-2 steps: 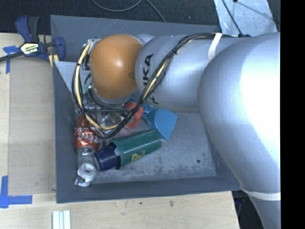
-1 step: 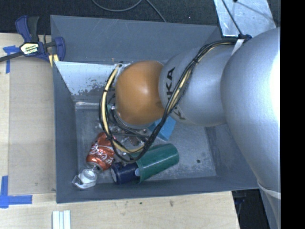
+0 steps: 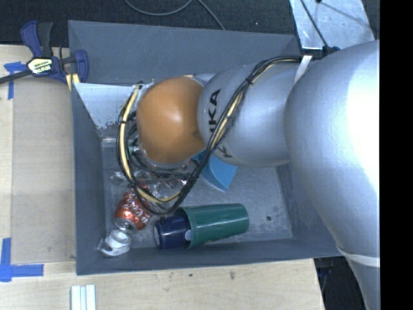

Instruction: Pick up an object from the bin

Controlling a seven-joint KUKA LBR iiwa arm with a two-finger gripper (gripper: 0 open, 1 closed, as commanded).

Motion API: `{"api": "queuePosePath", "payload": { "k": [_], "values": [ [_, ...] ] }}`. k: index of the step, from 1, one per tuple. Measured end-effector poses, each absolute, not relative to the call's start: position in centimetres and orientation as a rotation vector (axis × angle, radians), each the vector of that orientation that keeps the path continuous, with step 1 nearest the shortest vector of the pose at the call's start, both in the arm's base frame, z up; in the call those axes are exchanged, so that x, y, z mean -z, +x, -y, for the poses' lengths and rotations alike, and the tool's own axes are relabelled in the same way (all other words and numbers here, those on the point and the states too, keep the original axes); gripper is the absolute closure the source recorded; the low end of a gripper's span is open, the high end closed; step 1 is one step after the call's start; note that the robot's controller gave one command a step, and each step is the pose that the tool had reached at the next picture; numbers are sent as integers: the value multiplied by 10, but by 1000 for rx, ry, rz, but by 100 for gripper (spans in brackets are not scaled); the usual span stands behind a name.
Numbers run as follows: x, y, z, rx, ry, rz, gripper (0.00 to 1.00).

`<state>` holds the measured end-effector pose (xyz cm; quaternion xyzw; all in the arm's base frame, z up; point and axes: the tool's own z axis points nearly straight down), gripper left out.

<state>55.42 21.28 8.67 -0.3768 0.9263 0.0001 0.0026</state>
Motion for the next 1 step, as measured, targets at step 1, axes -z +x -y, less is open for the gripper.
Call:
{"api": "queuePosePath", "payload": {
  "k": [1],
  "values": [
    [-77,529,-243,3,-1214,-2868,100]
  ]
}}
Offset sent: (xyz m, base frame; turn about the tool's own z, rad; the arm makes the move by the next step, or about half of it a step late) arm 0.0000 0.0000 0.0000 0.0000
